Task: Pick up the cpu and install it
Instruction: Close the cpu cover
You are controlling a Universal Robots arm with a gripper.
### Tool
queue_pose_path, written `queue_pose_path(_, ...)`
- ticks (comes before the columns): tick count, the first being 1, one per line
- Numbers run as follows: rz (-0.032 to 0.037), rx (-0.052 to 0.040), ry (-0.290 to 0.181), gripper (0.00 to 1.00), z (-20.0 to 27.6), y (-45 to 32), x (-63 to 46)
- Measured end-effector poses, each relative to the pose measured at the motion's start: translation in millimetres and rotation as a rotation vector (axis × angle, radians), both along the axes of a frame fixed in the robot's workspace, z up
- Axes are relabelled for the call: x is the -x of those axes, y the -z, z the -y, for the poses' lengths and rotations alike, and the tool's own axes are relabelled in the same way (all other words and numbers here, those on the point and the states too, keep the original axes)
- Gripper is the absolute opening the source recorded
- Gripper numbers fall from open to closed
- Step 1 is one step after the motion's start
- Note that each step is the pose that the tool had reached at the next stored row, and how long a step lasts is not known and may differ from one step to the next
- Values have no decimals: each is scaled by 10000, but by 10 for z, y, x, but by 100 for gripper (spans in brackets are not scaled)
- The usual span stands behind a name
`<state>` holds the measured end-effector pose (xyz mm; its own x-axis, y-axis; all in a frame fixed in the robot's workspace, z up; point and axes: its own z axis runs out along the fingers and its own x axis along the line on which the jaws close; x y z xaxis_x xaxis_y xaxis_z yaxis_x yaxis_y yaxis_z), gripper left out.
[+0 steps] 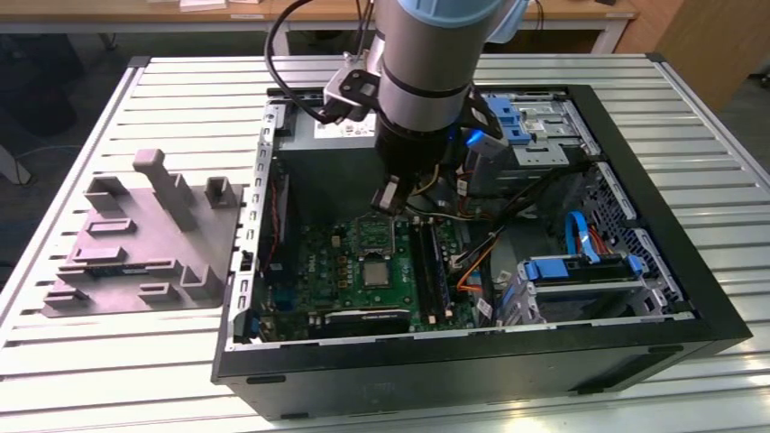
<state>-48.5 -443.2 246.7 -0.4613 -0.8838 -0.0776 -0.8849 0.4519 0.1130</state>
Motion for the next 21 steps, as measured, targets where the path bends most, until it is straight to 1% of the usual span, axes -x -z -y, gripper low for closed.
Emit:
queue_pose_path(1,1,125,-22,11,0,1,1)
queue_pose_path(3,3,440,-57,11,1,1,2)
queue_pose_path(4,1,584,-76,11,2,1,3)
queue_pose_path(5,2,684,-97,11,4,1,5)
queue_pose_path(6,3,711,-119,11,8,2,7)
queue_pose_path(7,3,719,-143,11,12,1,9)
queue_pose_path(12,7,735,-253,11,36,1,22)
queue_pose_path(21,14,761,-453,11,108,3,56)
